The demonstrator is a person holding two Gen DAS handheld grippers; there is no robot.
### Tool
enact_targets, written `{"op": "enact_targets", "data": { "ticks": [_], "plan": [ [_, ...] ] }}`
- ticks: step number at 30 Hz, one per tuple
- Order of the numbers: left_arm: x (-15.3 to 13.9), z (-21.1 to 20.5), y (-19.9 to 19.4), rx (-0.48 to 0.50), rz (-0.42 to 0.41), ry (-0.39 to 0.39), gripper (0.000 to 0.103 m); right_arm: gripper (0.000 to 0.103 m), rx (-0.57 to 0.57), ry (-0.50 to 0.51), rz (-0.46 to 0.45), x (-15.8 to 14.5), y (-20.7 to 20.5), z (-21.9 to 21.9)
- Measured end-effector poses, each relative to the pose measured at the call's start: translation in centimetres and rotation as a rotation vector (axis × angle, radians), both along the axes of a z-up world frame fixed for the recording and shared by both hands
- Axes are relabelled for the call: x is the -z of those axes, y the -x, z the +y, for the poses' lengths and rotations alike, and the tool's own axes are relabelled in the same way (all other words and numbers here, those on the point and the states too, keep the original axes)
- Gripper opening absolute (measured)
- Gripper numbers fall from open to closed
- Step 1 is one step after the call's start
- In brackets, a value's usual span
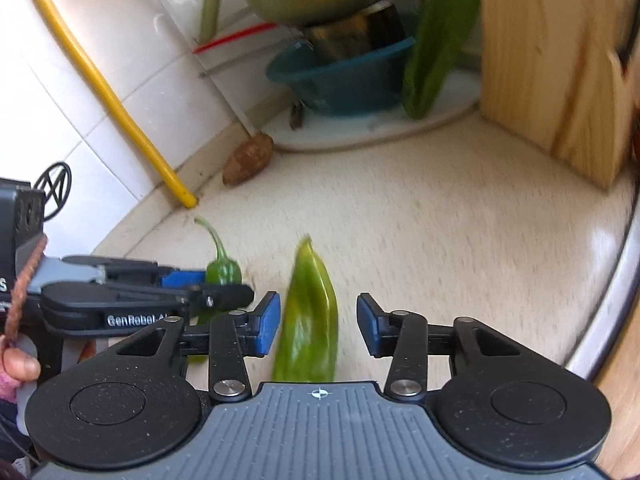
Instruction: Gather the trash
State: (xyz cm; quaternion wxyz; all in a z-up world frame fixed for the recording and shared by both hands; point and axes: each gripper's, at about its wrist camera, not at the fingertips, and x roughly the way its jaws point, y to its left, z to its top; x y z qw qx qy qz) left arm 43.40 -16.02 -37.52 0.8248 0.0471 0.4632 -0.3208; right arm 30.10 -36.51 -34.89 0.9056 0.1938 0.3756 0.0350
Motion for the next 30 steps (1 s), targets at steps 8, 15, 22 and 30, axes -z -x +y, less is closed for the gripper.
{"op": "enact_targets", "data": {
  "ticks": [8, 15, 22, 30],
  "plan": [
    [0.0, 1.3, -0.6, -0.039, -0.002, 0.000, 0.028, 0.058, -0.082, 0.037, -0.024, -1.2, -5.4, 2.2],
    [0.2, 2.2, -0.8, -0.062, 0.003, 0.011, 0.028, 0.060, -0.125, 0.025, -0.024, -1.5, -7.4, 3.9],
    [0.6, 3.7, -1.4, -0.106, -0.002, 0.023, 0.028, 0.070, -0.074, -0.049, -0.008, -1.3, -14.0, 5.3],
    [1.1, 5.5, -2.0, -0.142, 0.004, 0.018, 0.028, 0.071, 0.060, -0.115, 0.063, 0.8, -21.5, 6.8]
  ]
}}
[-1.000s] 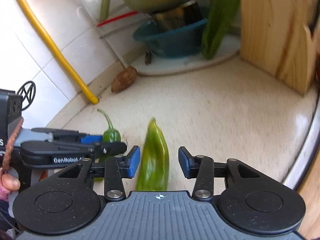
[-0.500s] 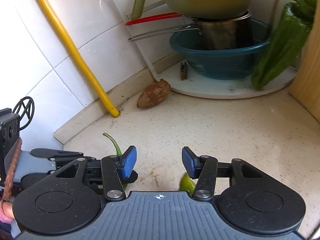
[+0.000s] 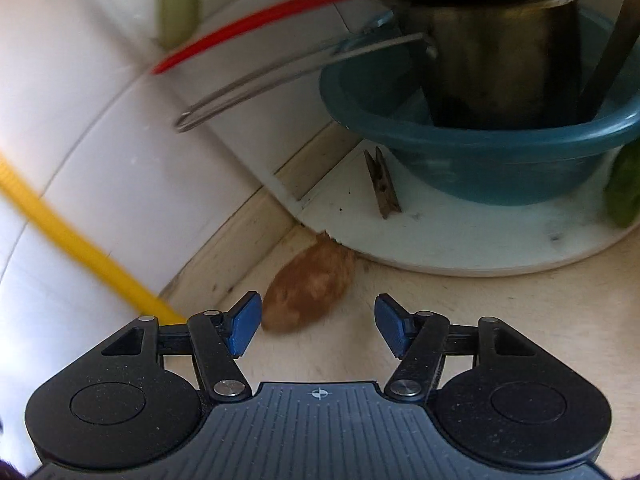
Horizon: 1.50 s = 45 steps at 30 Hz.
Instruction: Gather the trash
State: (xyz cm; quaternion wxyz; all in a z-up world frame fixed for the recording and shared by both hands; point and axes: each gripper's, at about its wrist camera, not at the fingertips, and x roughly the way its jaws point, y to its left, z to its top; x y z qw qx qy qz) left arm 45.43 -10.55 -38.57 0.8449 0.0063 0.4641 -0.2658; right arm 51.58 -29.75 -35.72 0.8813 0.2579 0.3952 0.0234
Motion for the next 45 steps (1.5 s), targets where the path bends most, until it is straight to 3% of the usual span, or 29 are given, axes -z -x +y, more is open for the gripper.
{"op": "enact_targets", "data": {
  "ticks": [4, 6, 8, 14, 22, 26, 30, 33, 37, 40, 45],
  "plan": [
    [0.2, 0.7, -0.2, -0.006, 0.009, 0.001, 0.028, 0.070, 0.009, 0.010, -0.006, 0.5, -1.7, 1.7],
    [0.2, 0.9, -0.2, -0.004, 0.012, 0.004, 0.028, 0.053, -0.009, 0.067, -0.010, 0.5, -2.3, 2.9],
    [0.2, 1.1, -0.2, 0.002, 0.011, 0.003, 0.028, 0.048, -0.038, 0.092, -0.008, 0.7, -2.4, 3.5],
    [0.4, 1.9, 0.2, 0.009, 0.016, -0.001, 0.028, 0.048, -0.160, 0.160, 0.003, 0.3, -0.2, 4.1],
    [0.4, 1.0, 2.0, 0.037, -0.031, -0.089, 0.029, 0.048, -0.311, 0.126, 0.050, -0.5, 8.7, 3.9],
    [0.7, 0.3, 2.5, 0.029, -0.071, -0.127, 0.030, 0.048, -0.332, 0.138, 0.049, -0.8, 11.9, 4.0],
    [0.9, -0.3, 2.7, 0.028, -0.097, -0.147, 0.040, 0.048, -0.328, 0.187, 0.054, -0.1, 12.1, 4.5],
    [1.1, -0.5, 2.8, 0.008, -0.127, -0.176, 0.041, 0.049, -0.334, 0.197, 0.039, -0.1, 12.3, 5.2],
    [1.2, -0.4, 2.9, -0.016, -0.123, -0.176, 0.041, 0.052, -0.351, 0.215, 0.019, 0.5, 12.3, 5.6],
    [1.1, -0.4, 3.2, -0.016, -0.116, -0.175, 0.030, 0.052, -0.354, 0.208, 0.003, 0.6, 12.2, 5.4],
    [0.9, -0.4, 3.9, 0.007, -0.100, -0.172, 0.029, 0.054, -0.352, 0.190, -0.010, 0.6, 12.4, 5.0]
  ]
}}
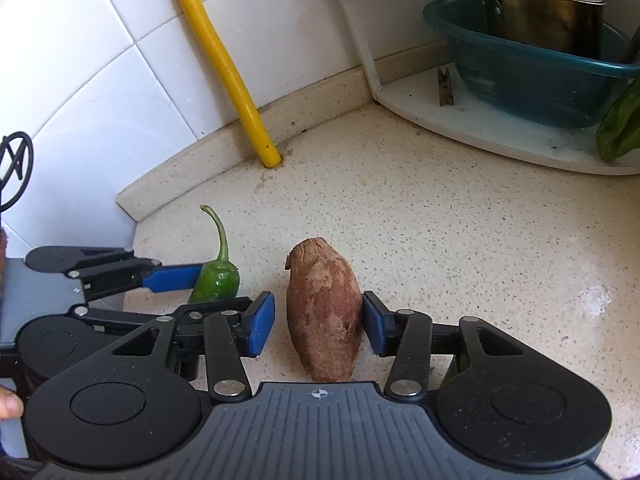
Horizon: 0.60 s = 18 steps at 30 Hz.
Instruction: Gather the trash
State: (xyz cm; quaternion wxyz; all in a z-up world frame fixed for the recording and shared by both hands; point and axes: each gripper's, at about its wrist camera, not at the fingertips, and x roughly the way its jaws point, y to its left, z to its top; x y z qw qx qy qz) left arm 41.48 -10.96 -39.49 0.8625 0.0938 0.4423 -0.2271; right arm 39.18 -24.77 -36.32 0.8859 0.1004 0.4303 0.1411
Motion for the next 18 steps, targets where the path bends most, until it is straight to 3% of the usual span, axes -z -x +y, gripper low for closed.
{"op": "enact_targets", "data": {
  "ticks": [3, 18],
  "plan": [
    [-0.1, 0.2, 0.8, 0.009, 0.015, 0.017, 0.029, 0.046, 0.006, -0.007, 0.005, -0.1, 0.4, 0.2],
    [-1.2, 1.2, 5.6, 0.058, 0.038, 0.077, 0.029, 0.046, 0.065, -0.092, 0.039, -0.5, 5.1, 1.1]
  ]
}}
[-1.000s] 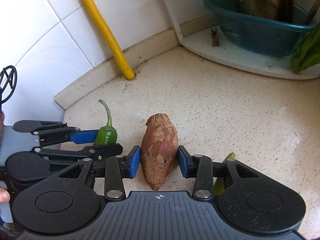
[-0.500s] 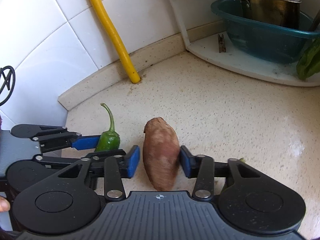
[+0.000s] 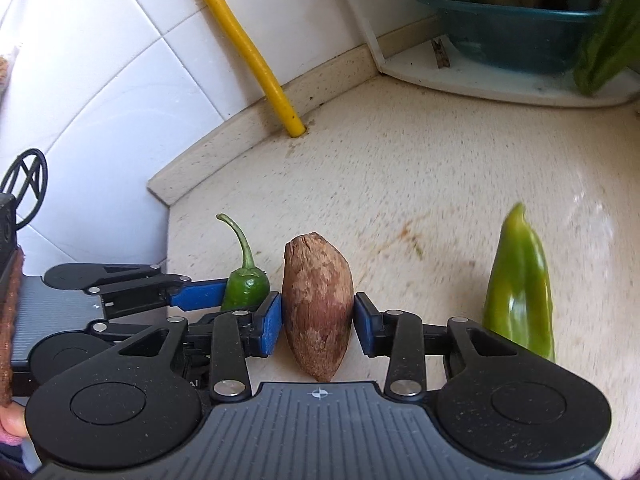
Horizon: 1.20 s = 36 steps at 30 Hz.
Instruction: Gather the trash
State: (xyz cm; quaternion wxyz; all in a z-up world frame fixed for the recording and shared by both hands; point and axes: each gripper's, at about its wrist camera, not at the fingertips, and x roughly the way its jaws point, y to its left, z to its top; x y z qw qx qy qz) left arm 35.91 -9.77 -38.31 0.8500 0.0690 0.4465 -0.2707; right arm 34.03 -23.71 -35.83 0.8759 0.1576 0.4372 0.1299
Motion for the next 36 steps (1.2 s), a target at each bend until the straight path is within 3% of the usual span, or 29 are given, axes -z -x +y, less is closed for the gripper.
{"op": "enact_targets", "data": {
  "ticks": [14, 20, 22, 27, 32, 36],
  "plan": [
    [0.3, 0.2, 3.4, 0.030, 0.022, 0.063, 0.029, 0.046, 0.084, -0.036, 0.007, -0.7, 4.6, -0.1],
    [0.9, -0.2, 4.5, 0.054, -0.013, 0.039, 0.030, 0.046, 0.114, -0.012, 0.009, -0.9, 6.4, 0.0],
    [0.9, -0.1, 4.6, 0.054, -0.026, 0.033, 0.033, 0.046, 0.127, 0.004, 0.004, -0.9, 6.8, 0.0],
    [1.2, 0.1, 5.2, 0.068, -0.066, -0.004, 0.062, 0.052, 0.161, 0.074, -0.010, -0.4, 7.8, 0.4],
    [1.3, 0.2, 5.5, 0.054, -0.072, 0.003, 0.066, 0.074, 0.166, 0.089, -0.027, -0.4, 8.5, 0.4],
    [1.5, 0.0, 6.1, 0.051, -0.085, 0.000, 0.069, 0.078, 0.186, 0.081, -0.033, -0.2, 8.9, 0.1]
  ]
}}
